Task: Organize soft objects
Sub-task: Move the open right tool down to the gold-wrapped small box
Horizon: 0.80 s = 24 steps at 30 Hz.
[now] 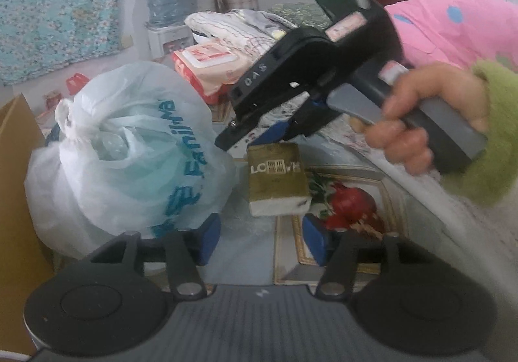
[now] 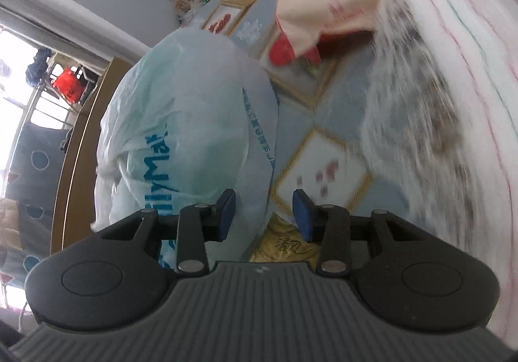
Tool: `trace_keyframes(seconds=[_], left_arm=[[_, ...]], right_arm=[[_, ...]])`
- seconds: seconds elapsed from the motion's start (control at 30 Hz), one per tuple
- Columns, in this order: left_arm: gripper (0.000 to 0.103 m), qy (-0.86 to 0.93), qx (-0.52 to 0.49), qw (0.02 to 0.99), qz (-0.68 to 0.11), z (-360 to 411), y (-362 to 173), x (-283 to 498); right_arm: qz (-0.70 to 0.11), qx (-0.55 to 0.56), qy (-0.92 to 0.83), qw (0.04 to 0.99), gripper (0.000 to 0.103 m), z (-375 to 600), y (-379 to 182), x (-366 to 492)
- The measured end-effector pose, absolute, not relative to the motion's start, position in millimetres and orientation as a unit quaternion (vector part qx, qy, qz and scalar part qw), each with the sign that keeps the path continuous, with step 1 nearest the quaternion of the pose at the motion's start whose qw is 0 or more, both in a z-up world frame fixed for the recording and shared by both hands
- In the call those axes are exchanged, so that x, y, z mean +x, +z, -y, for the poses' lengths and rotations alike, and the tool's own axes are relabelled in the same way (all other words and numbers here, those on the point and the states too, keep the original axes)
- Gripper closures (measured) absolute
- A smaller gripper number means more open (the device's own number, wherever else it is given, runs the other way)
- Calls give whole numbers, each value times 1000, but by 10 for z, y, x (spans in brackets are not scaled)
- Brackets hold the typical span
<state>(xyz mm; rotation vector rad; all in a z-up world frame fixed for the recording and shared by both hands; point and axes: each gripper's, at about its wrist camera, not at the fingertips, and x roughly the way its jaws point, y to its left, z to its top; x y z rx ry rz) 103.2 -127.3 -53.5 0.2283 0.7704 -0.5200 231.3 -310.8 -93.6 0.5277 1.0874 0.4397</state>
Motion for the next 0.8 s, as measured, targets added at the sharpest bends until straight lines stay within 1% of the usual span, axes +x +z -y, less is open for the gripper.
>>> trace_keyframes(seconds=[0.03, 0.1, 0.17, 0.27, 0.37, 0.5, 0.8], left_arm=[[41, -257, 109, 887, -369, 1274, -535, 1021], [34, -262, 113, 887, -363, 1289, -552, 985], [32, -264, 120, 886, -361, 1308, -599, 960], [32, -264, 118, 883, -368, 1305, -652, 979], [35, -262, 113, 883, -373, 1275, -695, 942], [35, -258, 117, 883, -374, 1260, -722, 932], [35, -217, 149, 893, -365, 1154, -785, 911]], right_arm=[[-506, 251, 201, 801, 64, 3115, -952, 2238], [-500, 267, 196, 800, 63, 3197, -974, 2094], [-496, 290, 191, 796, 62, 3231, -1005, 1954], [-491, 309, 188, 792, 62, 3255, -1061, 1766], [-487, 322, 188, 790, 61, 3312, -1054, 1664], [-479, 329, 189, 792, 58, 3351, -1059, 1526], [-476, 361, 226, 770, 57, 3344, -1121, 993]])
